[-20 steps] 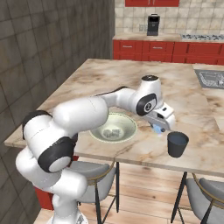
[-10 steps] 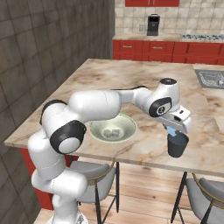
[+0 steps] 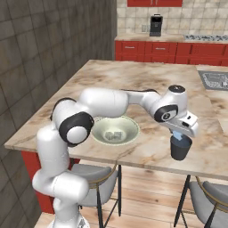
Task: There are four ice cubes in the ice bowl. Place two ice cubes in each glass of water.
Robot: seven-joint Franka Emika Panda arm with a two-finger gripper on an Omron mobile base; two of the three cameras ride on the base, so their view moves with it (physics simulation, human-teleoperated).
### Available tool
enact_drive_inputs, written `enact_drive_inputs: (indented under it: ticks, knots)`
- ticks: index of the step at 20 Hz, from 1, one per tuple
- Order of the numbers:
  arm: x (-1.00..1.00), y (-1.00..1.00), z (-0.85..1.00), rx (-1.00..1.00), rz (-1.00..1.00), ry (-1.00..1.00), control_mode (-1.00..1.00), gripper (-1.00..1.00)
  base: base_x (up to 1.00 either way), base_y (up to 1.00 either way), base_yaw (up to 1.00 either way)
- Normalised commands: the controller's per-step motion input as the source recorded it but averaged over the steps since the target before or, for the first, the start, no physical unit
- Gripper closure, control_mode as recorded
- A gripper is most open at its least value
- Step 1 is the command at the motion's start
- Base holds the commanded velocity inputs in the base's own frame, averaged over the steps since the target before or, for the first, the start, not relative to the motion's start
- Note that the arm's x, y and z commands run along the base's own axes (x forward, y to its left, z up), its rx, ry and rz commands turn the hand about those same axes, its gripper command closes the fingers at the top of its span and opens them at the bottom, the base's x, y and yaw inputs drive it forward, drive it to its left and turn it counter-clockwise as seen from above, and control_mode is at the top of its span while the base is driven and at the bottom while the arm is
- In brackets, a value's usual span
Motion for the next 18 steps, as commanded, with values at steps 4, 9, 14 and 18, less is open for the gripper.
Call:
enact_drive_inputs:
  ticks: [4,9,14,18]
  knots:
    - [0.16,-0.07,-0.17,0.0,0.05,0.0,-1.0,1.0,0.0,0.0,0.0]
    - [0.2,0.0,-0.27,-0.01,0.04,0.0,-1.0,1.0,0.0,0.0,0.0]
    - [0.05,-0.11,-0.03,0.0,0.02,0.0,-1.0,-1.0,0.0,0.0,0.0]
    - [0.03,-0.02,-0.02,0.0,0.0,0.0,-1.0,-1.0,0.0,0.0,0.0]
